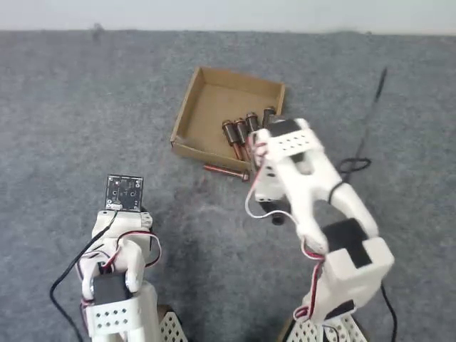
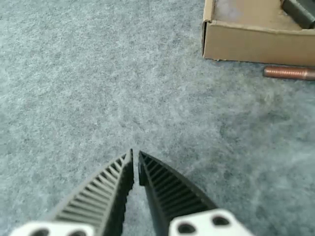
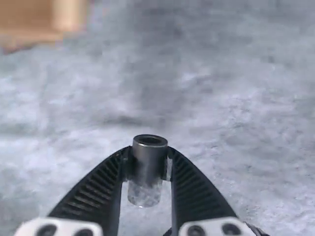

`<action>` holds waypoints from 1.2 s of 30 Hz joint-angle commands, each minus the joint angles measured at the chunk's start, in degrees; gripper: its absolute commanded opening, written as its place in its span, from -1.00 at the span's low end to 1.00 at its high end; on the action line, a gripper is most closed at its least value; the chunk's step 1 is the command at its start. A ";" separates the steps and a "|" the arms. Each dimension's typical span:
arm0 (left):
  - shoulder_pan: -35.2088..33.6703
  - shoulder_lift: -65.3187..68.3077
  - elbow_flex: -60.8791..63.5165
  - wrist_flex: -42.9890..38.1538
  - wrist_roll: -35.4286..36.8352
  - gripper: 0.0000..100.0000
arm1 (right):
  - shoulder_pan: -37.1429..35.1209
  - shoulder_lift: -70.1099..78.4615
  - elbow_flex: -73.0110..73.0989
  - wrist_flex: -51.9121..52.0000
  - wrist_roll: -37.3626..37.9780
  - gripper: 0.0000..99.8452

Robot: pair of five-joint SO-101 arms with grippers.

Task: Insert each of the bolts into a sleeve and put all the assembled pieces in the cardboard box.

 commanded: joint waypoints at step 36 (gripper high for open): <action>-0.44 -1.05 -1.01 0.35 -0.53 -0.98 | 11.65 -16.57 26.11 -19.91 11.60 -0.81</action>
